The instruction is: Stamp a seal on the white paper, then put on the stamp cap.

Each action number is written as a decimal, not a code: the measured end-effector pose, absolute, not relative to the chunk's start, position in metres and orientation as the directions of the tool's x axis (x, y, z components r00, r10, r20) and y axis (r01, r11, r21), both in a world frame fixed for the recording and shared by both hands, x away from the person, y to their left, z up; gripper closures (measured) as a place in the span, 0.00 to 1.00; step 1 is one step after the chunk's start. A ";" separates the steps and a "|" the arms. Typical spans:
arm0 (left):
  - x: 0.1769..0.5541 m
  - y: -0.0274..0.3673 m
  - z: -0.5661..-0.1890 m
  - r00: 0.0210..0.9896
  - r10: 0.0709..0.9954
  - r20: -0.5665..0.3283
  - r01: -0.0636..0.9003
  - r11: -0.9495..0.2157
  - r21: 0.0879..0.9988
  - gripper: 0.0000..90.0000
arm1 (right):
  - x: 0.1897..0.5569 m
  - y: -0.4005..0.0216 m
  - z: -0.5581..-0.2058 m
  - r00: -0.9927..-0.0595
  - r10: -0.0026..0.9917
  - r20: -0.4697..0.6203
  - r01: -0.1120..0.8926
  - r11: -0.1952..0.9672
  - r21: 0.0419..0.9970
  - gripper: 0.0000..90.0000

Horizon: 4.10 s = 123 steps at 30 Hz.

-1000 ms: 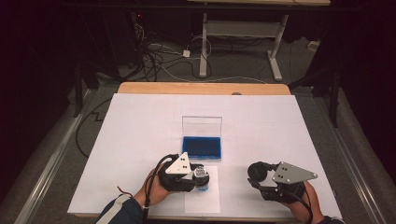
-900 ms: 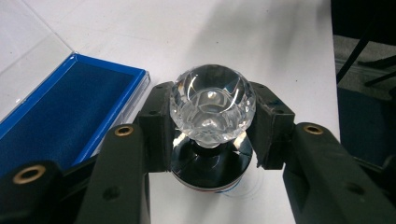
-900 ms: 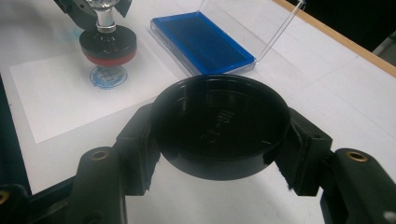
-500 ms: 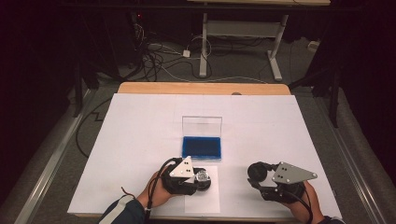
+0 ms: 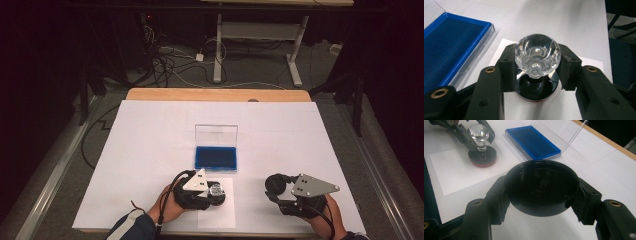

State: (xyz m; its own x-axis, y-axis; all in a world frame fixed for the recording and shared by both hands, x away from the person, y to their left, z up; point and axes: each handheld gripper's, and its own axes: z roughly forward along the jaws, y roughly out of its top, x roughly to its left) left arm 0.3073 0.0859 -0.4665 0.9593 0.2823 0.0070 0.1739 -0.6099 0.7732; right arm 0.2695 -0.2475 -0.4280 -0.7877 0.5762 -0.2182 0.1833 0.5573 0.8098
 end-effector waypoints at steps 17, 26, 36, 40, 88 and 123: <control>0.309 0.087 -0.470 0.959 0.284 -0.022 0.194 -0.593 0.782 0.60 | 0.269 -0.248 -0.428 -0.785 0.578 -0.221 0.184 0.558 0.809 0.43; 0.308 0.087 -0.468 0.960 0.281 -0.012 0.185 -0.601 0.777 0.60 | 0.269 -0.248 -0.428 -0.787 0.576 -0.222 0.182 0.559 0.809 0.43; 0.307 0.089 -0.459 0.960 0.279 0.007 0.166 -0.590 0.790 0.60 | 0.269 -0.248 -0.427 -0.788 0.573 -0.224 0.177 0.560 0.809 0.43; 0.306 0.092 -0.454 0.958 0.287 0.012 0.162 -0.575 0.802 0.60 | 0.269 -0.248 -0.427 -0.789 0.572 -0.224 0.177 0.560 0.809 0.43; 0.301 0.118 -0.417 0.935 0.352 0.041 0.126 -0.439 0.889 0.60 | 0.272 -0.244 -0.429 -0.800 0.562 -0.210 0.178 0.557 0.811 0.43; 0.296 0.110 -0.400 0.942 0.334 0.027 0.100 -0.357 0.929 0.60 | 0.273 -0.202 -0.440 -0.857 0.477 -0.196 0.147 0.590 0.794 0.43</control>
State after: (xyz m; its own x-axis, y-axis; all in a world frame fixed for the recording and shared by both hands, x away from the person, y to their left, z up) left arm 0.2961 0.1103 -0.3999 0.9421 0.3342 0.0273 0.0997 -0.3568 0.9289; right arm 0.2728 -0.2017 -0.4400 -0.8570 0.4767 -0.1956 0.1467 0.5896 0.7943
